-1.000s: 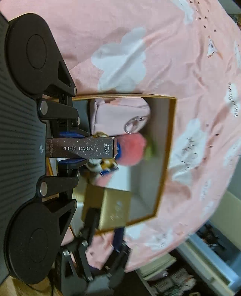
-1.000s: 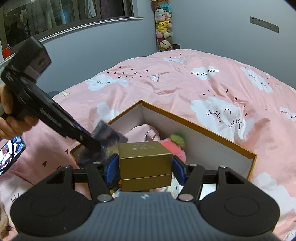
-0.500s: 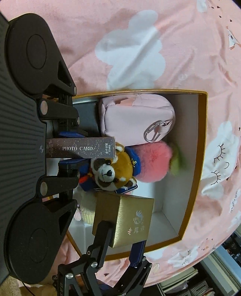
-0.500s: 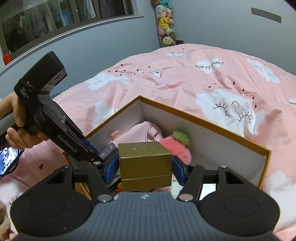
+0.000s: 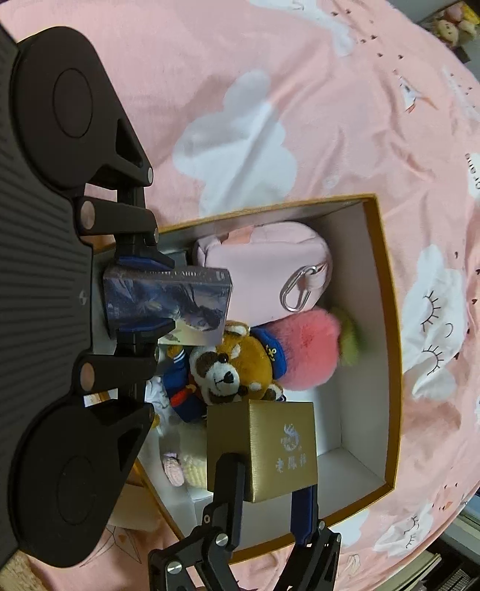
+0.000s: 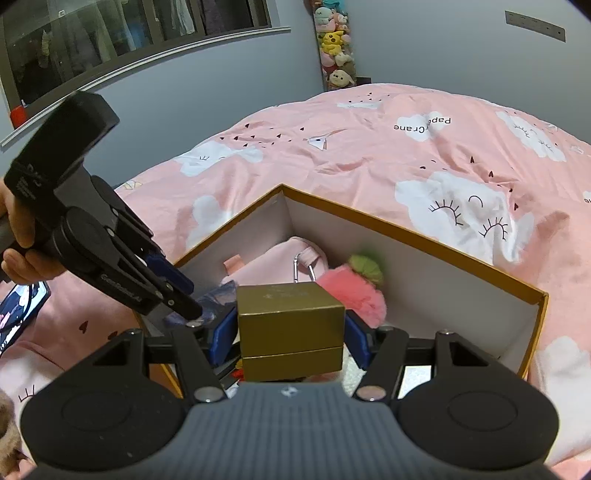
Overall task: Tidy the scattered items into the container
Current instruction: 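Carry the photo card box over the box with the left tool while the right tool carries the gold box, then release the photo card box with the left tool while the right tool releases the gold box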
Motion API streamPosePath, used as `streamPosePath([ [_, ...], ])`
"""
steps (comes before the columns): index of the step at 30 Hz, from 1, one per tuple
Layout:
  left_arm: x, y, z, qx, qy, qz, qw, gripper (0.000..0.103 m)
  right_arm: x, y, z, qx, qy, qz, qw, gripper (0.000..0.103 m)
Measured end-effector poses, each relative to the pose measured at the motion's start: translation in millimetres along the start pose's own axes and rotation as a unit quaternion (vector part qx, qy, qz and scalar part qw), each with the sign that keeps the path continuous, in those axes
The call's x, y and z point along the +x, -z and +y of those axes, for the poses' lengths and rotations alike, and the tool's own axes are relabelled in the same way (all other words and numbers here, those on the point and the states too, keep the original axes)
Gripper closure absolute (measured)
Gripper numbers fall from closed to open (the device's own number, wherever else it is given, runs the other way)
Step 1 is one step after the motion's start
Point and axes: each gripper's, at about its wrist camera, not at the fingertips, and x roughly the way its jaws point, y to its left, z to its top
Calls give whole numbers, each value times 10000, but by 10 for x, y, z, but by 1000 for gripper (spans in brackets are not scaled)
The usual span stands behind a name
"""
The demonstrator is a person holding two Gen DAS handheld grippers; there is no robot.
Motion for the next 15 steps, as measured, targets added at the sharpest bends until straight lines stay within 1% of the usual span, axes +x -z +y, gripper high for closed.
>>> streamPosePath([
  [2, -3, 0, -12, 58, 4, 6, 10000, 72, 9, 0, 8, -21, -3, 11, 10000, 39],
  [5, 69, 8, -30, 85, -17, 108, 9999, 80, 26, -4, 23, -27, -33, 19, 10000, 39],
  [7, 137, 31, -55, 138, -123, 182, 9997, 83, 39, -6, 40, -45, -45, 18, 10000, 39],
  [9, 187, 53, -72, 178, -219, 226, 9993, 85, 48, -7, 55, -51, -70, 29, 10000, 39],
  [13, 223, 71, -61, 153, -103, 270, 9995, 85, 86, -15, 67, -54, -128, 26, 9999, 39],
  [15, 210, 68, -44, 106, -72, 262, 9996, 85, 112, -28, 77, -51, -234, -19, 9997, 39],
])
